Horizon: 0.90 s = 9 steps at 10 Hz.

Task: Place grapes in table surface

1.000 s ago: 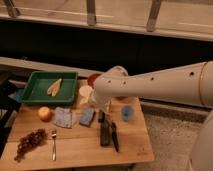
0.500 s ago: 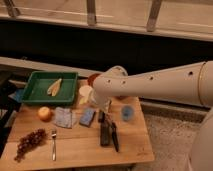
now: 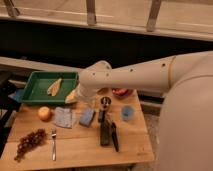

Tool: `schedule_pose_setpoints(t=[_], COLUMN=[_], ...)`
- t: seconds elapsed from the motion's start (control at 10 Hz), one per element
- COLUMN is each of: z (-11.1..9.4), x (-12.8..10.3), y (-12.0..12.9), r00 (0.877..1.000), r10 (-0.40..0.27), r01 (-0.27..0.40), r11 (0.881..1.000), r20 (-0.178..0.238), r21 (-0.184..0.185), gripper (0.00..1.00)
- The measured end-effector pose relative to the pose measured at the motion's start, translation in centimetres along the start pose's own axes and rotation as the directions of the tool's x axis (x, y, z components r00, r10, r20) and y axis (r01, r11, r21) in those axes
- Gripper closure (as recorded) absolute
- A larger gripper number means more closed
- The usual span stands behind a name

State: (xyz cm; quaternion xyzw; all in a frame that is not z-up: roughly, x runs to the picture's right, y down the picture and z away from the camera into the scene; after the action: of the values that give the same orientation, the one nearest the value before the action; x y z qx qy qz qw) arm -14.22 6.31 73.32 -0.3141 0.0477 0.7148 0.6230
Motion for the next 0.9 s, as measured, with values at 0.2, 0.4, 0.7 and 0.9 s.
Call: schedule_pose_setpoints(t=[0.2,0.4,0.7,0.9], z=[2.3,4.8,6.5,6.4], x=[-0.2,0.6,2.5,2.3], y=[4.6,9.4,13.0,12.6], r00=[0.996,0.982,0.957,0.958], r10=[-0.090,-0.183,-0.278,-0.275], r01=[0.089,0.181,0.275,0.273], r11=[0.996,0.983,0.960,0.961], r20=[-0.026,-0.055,-0.087,-0.084], r21=[-0.015,-0.031,-0.046,-0.041], gripper=[0.21,0.21,0.21,0.21])
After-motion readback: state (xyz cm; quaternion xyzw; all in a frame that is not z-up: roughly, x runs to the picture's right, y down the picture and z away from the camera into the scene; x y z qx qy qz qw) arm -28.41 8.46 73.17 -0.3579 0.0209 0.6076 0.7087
